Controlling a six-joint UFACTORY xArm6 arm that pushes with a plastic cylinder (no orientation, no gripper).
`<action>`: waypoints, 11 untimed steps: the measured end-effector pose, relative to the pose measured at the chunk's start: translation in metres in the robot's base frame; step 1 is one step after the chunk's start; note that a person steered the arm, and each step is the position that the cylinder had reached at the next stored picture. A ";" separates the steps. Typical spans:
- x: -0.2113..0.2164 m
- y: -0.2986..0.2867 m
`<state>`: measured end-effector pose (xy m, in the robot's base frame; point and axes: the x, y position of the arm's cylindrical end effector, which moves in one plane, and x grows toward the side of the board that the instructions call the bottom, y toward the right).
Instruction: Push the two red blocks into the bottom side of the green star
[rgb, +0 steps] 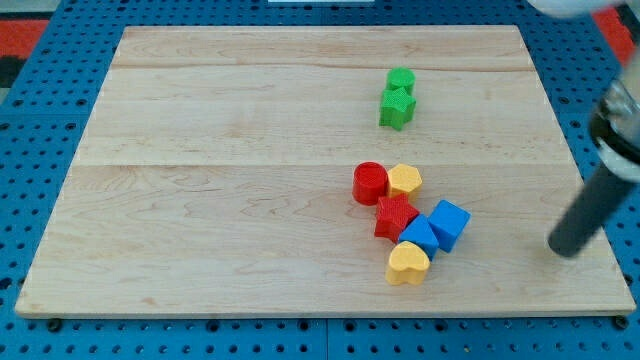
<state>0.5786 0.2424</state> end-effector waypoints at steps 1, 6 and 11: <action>0.038 -0.027; -0.047 -0.176; -0.043 -0.246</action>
<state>0.5360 -0.0036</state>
